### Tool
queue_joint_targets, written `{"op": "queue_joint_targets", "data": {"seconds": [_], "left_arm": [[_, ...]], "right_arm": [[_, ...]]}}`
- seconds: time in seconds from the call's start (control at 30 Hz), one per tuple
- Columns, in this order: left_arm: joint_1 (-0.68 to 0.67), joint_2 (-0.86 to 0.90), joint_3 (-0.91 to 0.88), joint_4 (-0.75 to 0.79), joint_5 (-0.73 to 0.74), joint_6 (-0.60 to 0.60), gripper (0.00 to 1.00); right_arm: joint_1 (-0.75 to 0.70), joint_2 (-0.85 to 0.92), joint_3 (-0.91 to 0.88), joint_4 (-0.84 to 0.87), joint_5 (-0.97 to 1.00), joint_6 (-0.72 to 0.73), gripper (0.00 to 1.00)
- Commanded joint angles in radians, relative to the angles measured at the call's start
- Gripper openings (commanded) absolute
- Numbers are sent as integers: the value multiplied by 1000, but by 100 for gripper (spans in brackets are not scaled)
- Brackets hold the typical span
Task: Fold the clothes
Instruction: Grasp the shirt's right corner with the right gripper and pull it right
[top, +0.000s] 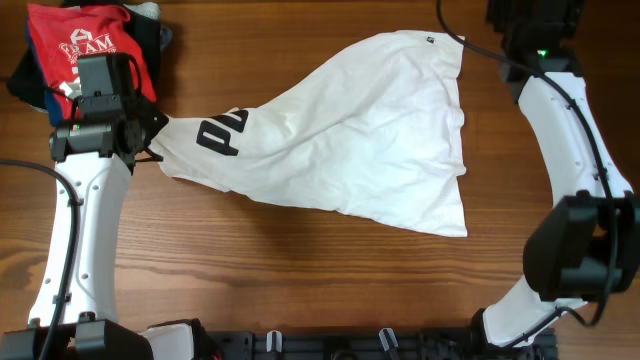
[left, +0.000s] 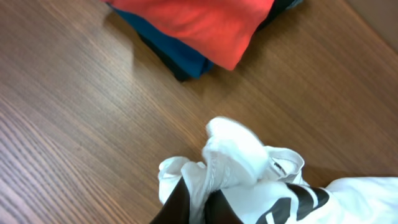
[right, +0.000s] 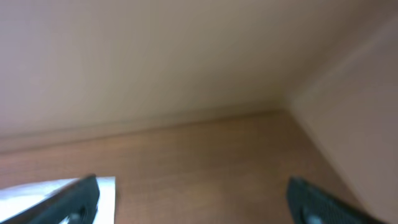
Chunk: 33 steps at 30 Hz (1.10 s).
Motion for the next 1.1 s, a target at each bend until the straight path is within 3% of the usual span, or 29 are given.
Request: {"op": "queue_joint_targets", "data": {"seconds": [0.0, 0.07, 0.17, 0.27, 0.43, 0.57, 0.63, 0.67, 0.7, 0.73, 0.8, 0.83, 0.97, 1.0, 1.03, 1.07], "left_arm": [[6, -2, 2, 3, -24, 8, 8], [6, -2, 2, 3, -24, 8, 8], [6, -2, 2, 3, -24, 8, 8], [5, -2, 2, 3, -24, 8, 9], [6, -2, 2, 2, -24, 8, 9], [6, -2, 2, -2, -24, 8, 9], [6, -2, 2, -5, -24, 8, 9], [6, -2, 2, -5, -24, 8, 9], [6, -2, 2, -5, -24, 8, 9], [6, -2, 2, -5, -24, 8, 9], [6, -2, 2, -4, -24, 8, 9], [6, -2, 2, -4, -24, 8, 9], [6, -2, 2, -9, -24, 8, 9], [6, -2, 2, -9, -24, 8, 9], [6, -2, 2, -9, -24, 8, 9], [6, -2, 2, -9, -24, 8, 9]], "right_arm": [[15, -74, 4, -350, -189, 76, 100], [14, -77, 0, -671, -385, 155, 99], [14, -77, -65, -867, -521, 192, 99], [27, -77, -233, -820, -543, 271, 99], [98, -75, -516, -529, -563, 357, 100], [113, -72, -627, -397, -488, 470, 99], [113, -72, -649, -366, -484, 477, 87], [113, -72, -647, -362, -486, 476, 72], [113, -72, -640, -364, -502, 456, 40], [112, -74, -624, -362, -509, 450, 25], [110, -82, -518, -318, -454, 401, 5], [109, -82, -477, -298, -417, 400, 4], [104, -81, -365, -179, -378, 352, 4], [99, -81, -366, -184, -378, 352, 41], [98, -81, -366, -213, -378, 341, 72], [98, -81, -366, -254, -376, 327, 82]]}}
